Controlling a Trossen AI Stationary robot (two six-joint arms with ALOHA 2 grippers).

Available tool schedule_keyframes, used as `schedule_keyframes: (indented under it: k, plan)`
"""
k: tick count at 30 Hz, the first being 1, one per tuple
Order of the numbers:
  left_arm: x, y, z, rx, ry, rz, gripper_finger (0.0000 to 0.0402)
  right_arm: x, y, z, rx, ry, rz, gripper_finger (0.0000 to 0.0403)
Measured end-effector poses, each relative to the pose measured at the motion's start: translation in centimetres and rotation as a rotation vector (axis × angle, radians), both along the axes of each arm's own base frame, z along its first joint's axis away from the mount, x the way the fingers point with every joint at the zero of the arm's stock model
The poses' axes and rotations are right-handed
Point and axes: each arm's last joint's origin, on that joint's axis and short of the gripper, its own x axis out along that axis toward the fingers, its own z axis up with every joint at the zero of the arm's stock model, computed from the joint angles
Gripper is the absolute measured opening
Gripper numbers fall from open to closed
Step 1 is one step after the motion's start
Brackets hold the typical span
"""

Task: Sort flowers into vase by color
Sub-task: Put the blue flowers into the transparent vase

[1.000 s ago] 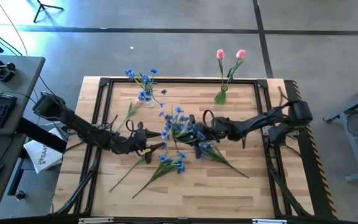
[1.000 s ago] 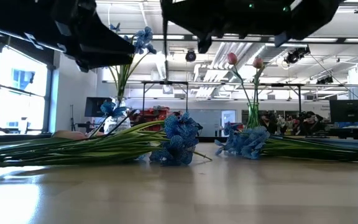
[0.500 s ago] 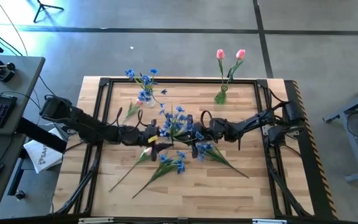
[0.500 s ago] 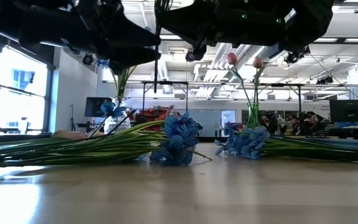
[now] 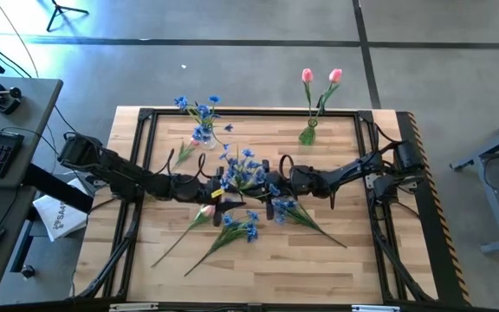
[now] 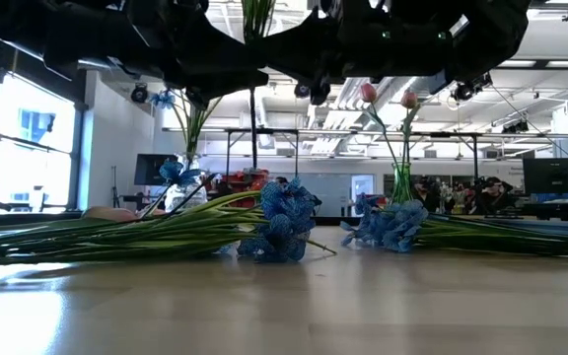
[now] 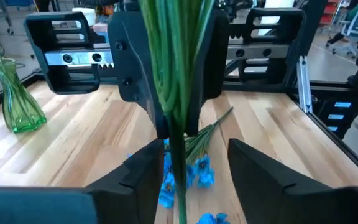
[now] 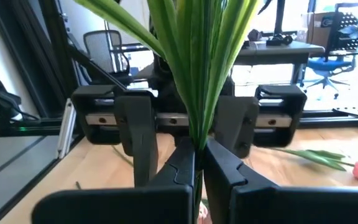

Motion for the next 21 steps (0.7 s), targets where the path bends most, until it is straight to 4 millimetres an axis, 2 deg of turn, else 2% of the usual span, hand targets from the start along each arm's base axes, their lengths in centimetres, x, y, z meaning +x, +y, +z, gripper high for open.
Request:
schedule_keyframes:
  k: [5, 11, 16, 21]
  plan:
    - [-0.2, 0.2, 0.4, 0.018, -0.006, 0.003, 0.0104, 0.0, -0.1, -0.1, 0.004, 0.007, -0.020, 0.0012]
    - [-0.2, 0.4, 0.4, 0.035, 0.007, -0.001, 0.0017, 0.0, 0.0, -0.1, 0.029, 0.017, -0.015, 0.0035]
    - [-0.8, -0.1, 0.1, 0.058, 0.080, 0.037, 0.0008, -0.7, -1.0, 0.3, 0.041, 0.129, -0.031, 0.0091]
    - [-3.3, -0.1, 1.0, 0.056, 0.209, 0.201, 0.0003, -2.8, -2.7, 2.3, 0.028, 0.264, -0.107, 0.0156]
